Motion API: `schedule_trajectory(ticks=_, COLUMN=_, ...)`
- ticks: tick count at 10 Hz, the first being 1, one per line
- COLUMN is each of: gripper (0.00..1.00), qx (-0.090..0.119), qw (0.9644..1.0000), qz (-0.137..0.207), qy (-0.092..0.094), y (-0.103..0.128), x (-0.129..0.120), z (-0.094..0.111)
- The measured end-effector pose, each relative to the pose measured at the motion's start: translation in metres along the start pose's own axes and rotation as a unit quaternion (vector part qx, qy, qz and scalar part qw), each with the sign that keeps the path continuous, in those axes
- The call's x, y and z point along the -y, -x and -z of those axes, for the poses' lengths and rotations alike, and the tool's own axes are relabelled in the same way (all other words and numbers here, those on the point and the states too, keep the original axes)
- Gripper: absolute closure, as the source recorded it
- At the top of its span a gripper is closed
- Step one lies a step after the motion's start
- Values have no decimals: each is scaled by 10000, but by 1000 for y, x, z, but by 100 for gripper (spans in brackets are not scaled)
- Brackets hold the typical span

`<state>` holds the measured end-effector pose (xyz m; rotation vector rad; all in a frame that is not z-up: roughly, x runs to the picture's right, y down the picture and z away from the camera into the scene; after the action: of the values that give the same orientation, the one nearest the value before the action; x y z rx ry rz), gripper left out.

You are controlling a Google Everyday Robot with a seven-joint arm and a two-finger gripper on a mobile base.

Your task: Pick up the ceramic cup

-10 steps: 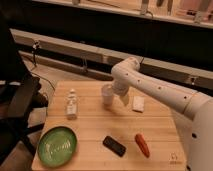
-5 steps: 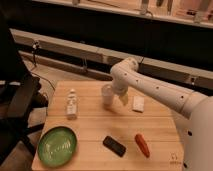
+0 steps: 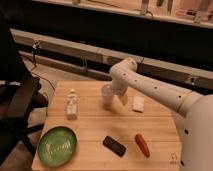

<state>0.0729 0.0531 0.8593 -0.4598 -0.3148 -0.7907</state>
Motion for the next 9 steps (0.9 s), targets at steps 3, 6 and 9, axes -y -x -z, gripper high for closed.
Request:
schedule_trajectory(ticks=3, gripper=20, qx=-3, qw=10000, qz=11, qy=3, y=-1, x=2, z=-4)
schedule_trajectory(ticks=6, gripper=20, qx=-5, qw=10000, qz=19, qy=0, y=-2, x=6, z=-7)
schedule_trajectory(ticks=9, gripper=20, qx=-13, qw=10000, qz=27, qy=6, y=-4, x=8, z=-9)
